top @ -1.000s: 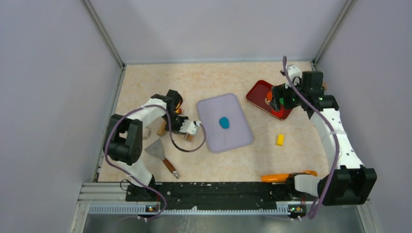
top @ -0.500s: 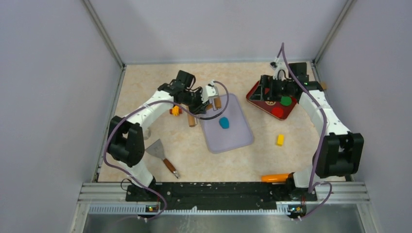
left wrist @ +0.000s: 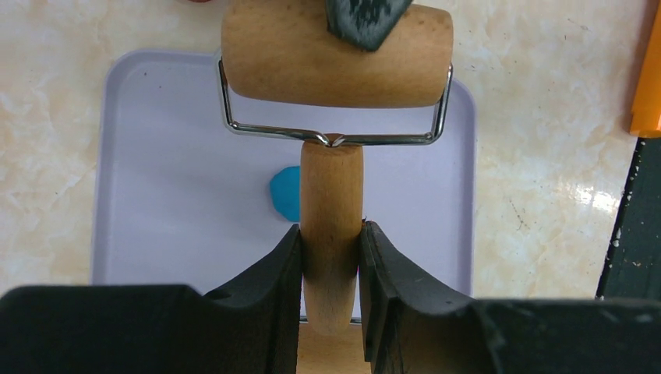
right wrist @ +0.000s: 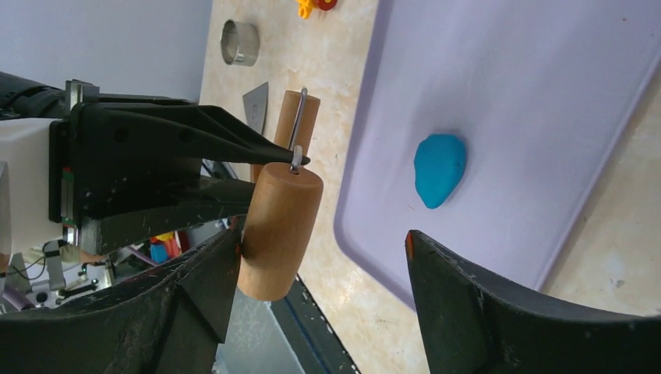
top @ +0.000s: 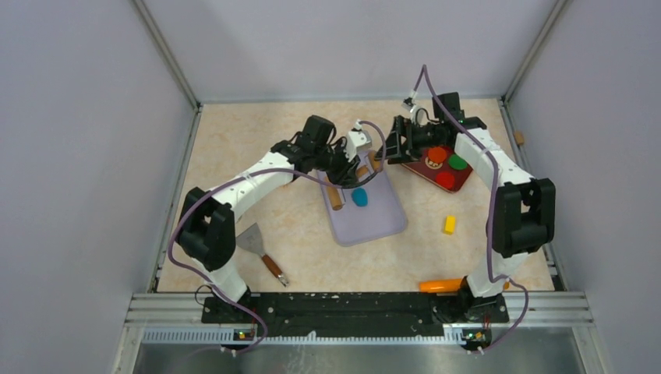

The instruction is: Roll out the dumpling wrappers from the dough

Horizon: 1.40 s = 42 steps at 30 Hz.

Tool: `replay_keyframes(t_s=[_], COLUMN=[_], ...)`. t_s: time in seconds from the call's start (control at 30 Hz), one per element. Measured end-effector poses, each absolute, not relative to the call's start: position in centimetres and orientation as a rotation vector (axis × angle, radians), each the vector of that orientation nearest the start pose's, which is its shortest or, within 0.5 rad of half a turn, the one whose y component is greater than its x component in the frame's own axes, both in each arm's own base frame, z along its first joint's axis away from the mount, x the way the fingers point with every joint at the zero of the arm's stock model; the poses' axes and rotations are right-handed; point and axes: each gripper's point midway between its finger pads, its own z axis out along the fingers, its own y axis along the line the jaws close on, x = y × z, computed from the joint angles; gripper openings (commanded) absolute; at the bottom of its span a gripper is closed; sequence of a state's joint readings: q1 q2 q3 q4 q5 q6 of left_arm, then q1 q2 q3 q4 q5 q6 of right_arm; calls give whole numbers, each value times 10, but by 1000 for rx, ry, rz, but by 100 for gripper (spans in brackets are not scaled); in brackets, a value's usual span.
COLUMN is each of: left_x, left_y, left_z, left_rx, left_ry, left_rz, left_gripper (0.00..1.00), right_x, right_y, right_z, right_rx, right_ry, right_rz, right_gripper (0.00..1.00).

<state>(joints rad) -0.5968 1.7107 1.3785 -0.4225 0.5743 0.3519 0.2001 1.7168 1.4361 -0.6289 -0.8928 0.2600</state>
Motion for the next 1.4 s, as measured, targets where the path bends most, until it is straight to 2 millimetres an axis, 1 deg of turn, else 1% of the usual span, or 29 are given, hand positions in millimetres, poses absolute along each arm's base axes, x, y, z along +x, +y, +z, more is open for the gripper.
replay_keyframes(t_s=[0.17,0.27,0.3,0.33,0.4,0.43,0.47,0.5,0.53,0.57,0.6,0.63,0.7,0.83,1.07,1.2,1.23,1.4], left_x=[323,324,325,327,331,333,334,336,337,337,338,338,340,346,351,353,353,349], left_y=[-327,-332,-334,-337,-341,-342,-343,-344,-345,-345,-346,-346,-347,-344,-336,-341,-344,-355], left_z=[167,169,169,169,167,164,162,159,158,156,155,155,156,155,140,135,134,128], left_rx=[1309,1317,1321,1324,1331,1333,1334,1336,1336,1337,1339,1341,1354,1370,1380,1381,1382,1404], left_ry=[1886,1871,1864,1852,1838,1836,1835,1834,1834,1836,1835,1831,1809,1777,1761,1745,1738,1710], left_rz=[-772,-759,-756,-755,-751,-748,-747,-747,-749,-749,-748,-745,-735,-711,-718,-741,-743,-772], left_gripper=[0,0,0,0,0,0,2,12,28,40,48,52,57,57,53,54,53,23], right_x=[345,340,339,338,336,336,336,336,337,337,337,337,338,342,345,346,346,346], right_y=[233,244,246,248,251,251,251,251,250,250,250,250,248,242,236,236,236,238], right_z=[192,183,181,179,176,175,174,173,172,171,171,170,170,169,170,172,172,173], right_rx=[-341,-359,-362,-366,-370,-364,-353,-352,-358,-361,-365,-368,-377,-371,-348,-342,-341,-331], right_ry=[2434,2467,2472,2479,2488,2495,2503,2505,2504,2505,2504,2502,2497,2490,2485,2476,2474,2466], right_rz=[1338,1361,1366,1372,1384,1383,1387,1386,1383,1382,1381,1379,1370,1363,1369,1383,1389,1414], right_gripper=[68,56,48,38,12,1,0,0,0,0,0,0,0,0,0,0,0,0])
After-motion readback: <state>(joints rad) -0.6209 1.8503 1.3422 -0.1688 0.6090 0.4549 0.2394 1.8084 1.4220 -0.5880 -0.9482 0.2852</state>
